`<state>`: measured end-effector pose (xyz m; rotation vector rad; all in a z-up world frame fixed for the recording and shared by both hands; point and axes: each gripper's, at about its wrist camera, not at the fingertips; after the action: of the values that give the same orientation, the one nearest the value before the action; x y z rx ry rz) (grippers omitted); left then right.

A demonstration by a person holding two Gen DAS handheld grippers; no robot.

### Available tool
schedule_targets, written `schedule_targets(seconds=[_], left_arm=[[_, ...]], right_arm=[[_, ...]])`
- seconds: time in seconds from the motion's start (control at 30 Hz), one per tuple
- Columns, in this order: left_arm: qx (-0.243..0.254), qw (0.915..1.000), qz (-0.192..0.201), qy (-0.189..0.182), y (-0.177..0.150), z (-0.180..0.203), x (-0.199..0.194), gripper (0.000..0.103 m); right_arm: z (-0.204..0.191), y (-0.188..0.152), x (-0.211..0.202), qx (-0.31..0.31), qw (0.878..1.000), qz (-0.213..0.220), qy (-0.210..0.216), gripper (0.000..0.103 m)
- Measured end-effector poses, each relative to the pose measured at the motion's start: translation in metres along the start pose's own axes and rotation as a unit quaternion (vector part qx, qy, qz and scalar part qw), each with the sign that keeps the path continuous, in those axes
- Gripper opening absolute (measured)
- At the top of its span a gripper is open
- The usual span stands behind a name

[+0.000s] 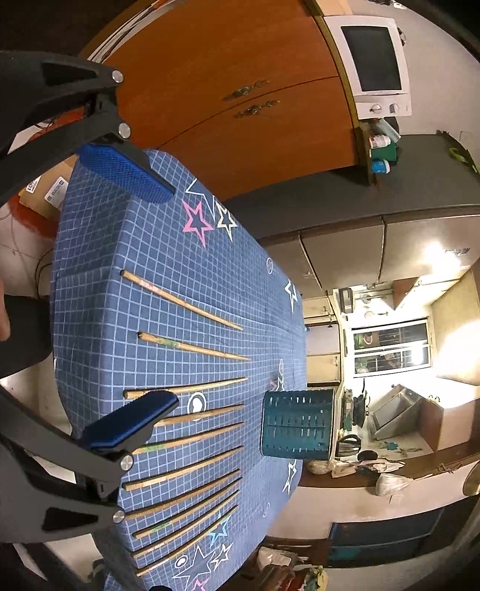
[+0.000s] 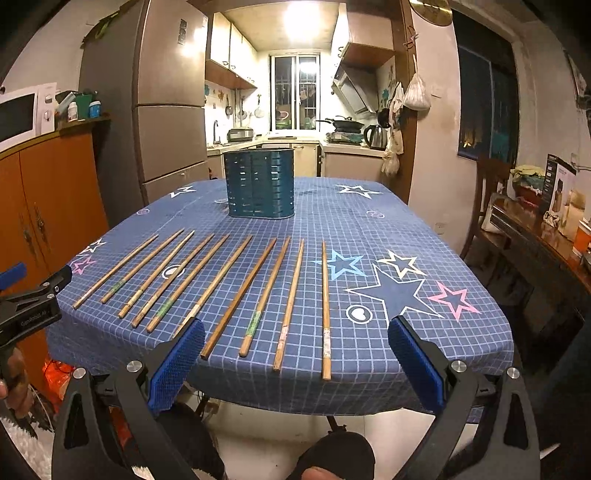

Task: Organize utensils

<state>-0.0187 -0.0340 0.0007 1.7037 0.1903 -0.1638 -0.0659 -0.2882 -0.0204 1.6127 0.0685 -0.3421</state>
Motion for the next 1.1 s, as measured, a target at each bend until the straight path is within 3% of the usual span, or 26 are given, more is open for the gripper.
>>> schedule_targets(seconds=[1.1], left_arm=[[0.008,1.0000,-0.003,0.000,-0.0073,0.0033,0.0013,0.098]], right_arm=[[-0.0066,-0.0034,0.0039,-0.008,1.000,-0.010,0.003,0.100]])
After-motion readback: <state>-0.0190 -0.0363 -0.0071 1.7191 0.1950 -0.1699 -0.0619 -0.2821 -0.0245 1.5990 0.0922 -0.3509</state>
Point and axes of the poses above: each gripper's, at about its wrist camera, not at the fingertips, and x roughly the way its jaws point, z to its right, y to its top, and after that the axes turned 15 degrees about z, right-handed
